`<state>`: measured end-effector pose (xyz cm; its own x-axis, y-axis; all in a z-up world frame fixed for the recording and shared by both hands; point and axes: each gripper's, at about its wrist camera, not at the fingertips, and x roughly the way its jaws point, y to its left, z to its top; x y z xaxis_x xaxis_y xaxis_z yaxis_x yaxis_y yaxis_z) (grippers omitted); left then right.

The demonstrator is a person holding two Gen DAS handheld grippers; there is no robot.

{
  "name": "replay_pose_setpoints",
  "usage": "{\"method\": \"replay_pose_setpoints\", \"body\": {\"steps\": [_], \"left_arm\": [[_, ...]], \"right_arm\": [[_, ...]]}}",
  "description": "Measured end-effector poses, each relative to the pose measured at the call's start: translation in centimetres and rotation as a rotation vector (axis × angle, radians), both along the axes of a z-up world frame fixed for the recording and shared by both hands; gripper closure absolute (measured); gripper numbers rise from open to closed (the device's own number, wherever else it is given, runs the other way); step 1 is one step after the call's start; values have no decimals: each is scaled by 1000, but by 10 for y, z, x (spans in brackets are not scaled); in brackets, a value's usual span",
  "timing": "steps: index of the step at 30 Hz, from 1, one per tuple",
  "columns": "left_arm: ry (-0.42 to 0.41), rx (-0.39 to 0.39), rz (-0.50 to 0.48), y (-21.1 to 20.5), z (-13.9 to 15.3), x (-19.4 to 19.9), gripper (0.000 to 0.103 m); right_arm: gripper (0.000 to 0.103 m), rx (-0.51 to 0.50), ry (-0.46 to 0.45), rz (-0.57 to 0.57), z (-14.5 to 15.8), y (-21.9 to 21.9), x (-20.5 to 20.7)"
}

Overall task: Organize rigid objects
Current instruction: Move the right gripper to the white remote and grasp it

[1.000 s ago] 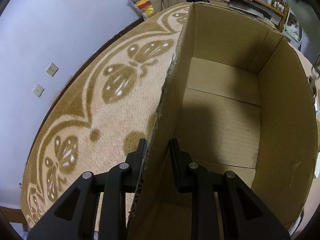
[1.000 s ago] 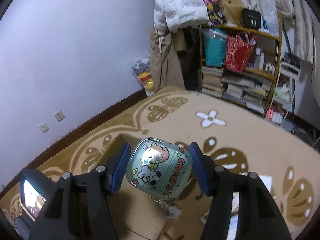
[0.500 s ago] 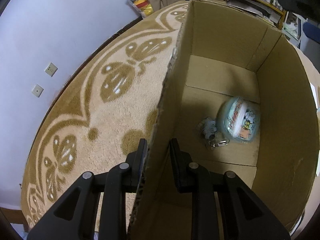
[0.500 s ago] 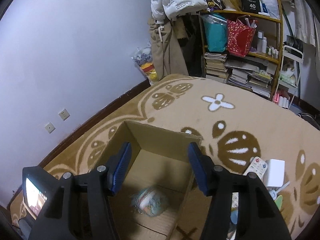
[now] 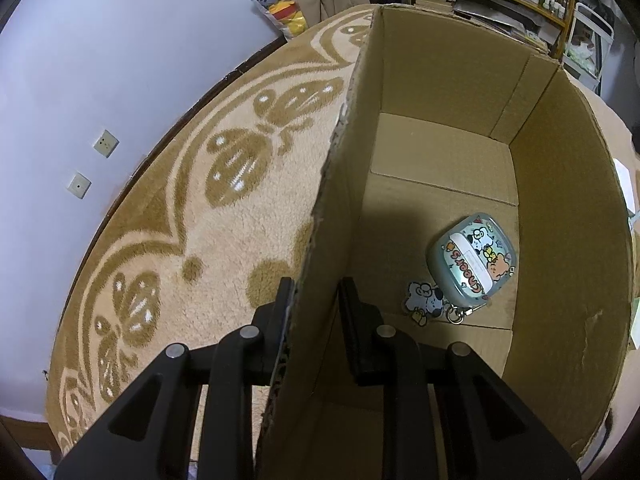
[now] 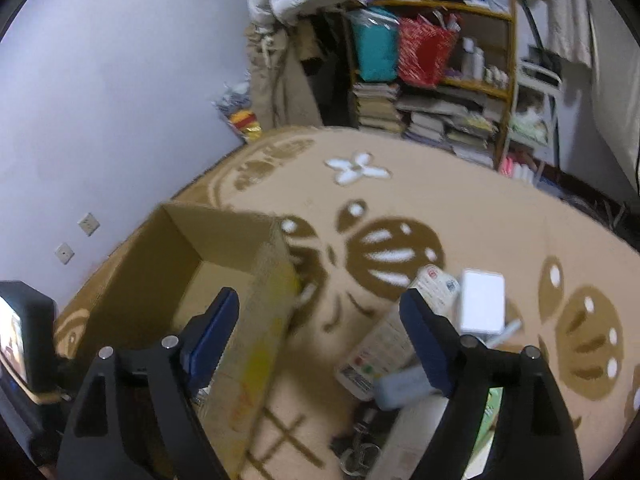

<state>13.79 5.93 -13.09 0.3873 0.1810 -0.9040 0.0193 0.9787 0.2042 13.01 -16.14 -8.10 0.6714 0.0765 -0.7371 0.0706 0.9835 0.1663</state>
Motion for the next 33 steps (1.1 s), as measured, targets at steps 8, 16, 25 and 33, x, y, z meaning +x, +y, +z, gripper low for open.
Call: {"method": "replay_pose_setpoints", "body": {"steps": [8, 16, 25, 33], "left_arm": [[-2, 5, -2, -1, 2, -1, 82], [-1, 14, -7, -3, 3, 0, 82], [-15, 10, -9, -3, 9, 0, 82], [-29, 3, -11, -3, 12, 0, 82]], "right_arm": [[16, 27, 102, -63, -40, -28, 6], [16, 40, 171, -72, -65, -37, 16], [16, 32, 256, -110, -77, -35, 35], [16, 44, 343, -122, -88, -29, 51]]}}
